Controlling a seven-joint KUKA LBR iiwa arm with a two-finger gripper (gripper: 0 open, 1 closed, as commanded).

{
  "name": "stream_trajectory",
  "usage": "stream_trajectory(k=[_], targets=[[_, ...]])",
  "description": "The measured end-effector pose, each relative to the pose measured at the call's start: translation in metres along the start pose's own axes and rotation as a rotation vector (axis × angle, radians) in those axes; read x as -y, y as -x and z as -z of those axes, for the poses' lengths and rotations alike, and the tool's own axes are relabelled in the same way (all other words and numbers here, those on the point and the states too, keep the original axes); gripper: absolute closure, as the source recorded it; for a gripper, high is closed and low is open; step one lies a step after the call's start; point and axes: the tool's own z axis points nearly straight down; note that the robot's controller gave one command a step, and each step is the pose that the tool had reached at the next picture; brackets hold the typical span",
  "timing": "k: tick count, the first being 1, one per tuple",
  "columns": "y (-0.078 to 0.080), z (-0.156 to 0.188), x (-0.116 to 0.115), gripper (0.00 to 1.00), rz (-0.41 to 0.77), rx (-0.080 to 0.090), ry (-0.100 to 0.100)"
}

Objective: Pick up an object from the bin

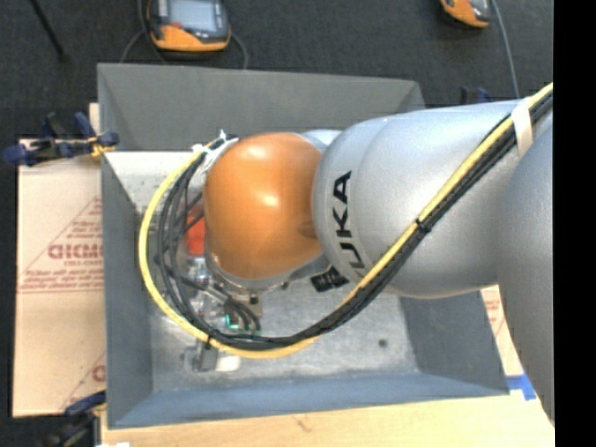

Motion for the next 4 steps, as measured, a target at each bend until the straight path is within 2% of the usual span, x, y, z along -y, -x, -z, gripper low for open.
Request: stream_trajectory(k=[1, 2, 3, 4], targets=[[0.057, -0.040, 0.067, 0.00, -0.092, 0.006, -0.002], [0.047, -0.155, 0.065, 0.00, -0.201, 0.000, 0.001], [0.050, -0.150, 0.065, 1.00, -0.205, 0.010, 0.003], [0.017, 0.039, 0.084, 1.00, -0.228, 0.012, 0.003]])
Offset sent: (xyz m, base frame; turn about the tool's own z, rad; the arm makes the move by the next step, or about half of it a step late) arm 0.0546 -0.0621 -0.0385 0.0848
